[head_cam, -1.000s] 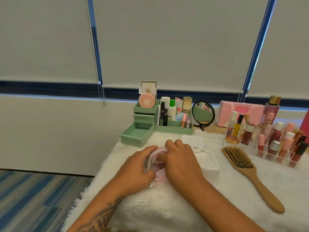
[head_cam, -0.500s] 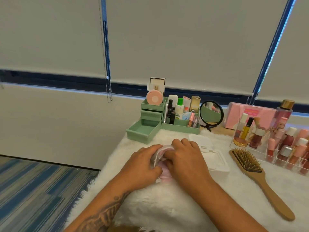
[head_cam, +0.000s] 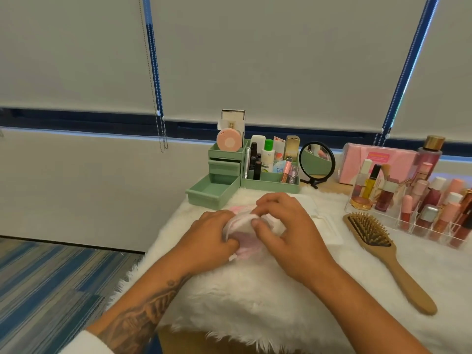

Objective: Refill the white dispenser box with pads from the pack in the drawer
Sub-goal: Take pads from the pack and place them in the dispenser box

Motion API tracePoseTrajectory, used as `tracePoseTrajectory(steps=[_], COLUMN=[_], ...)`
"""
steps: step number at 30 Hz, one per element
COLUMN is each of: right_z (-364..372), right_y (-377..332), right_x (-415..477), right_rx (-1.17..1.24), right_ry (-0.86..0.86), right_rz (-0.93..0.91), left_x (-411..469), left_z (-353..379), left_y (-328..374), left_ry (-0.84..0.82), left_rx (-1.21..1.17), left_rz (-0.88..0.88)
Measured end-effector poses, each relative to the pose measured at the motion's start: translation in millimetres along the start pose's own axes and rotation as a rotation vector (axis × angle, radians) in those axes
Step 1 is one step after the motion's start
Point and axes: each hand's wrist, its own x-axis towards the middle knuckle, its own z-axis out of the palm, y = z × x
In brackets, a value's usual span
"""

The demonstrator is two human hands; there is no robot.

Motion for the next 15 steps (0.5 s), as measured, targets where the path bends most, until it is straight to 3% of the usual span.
tracePoseTrajectory(steps=[3,8,12,15], right_z=[-13.6,-43.2,-63.7,-72.6], right_y=[-5.0,11.9,40.6,52.0], right_x=[1.4,6.6,0.0,-5.0], right_rx=[0.242,0.273,0.124,0.097], right_ry=[0.108,0.248,0.182,0.127], right_rz=[0.075,0.197,0.296,0.358], left_x=[2.9,2.8,-3.8,-9.2], left_z=[-5.7,-23.2,-44.5,-57.4], left_y=[-1.0,-0.5,3.7,18.5], left_ry=[-0.008,-0.114,-0.334,-0.274], left_rx=[0.084,0.182,0.042,-0.046], left_rz=[-0.014,-0.027,-0.062,-0.023])
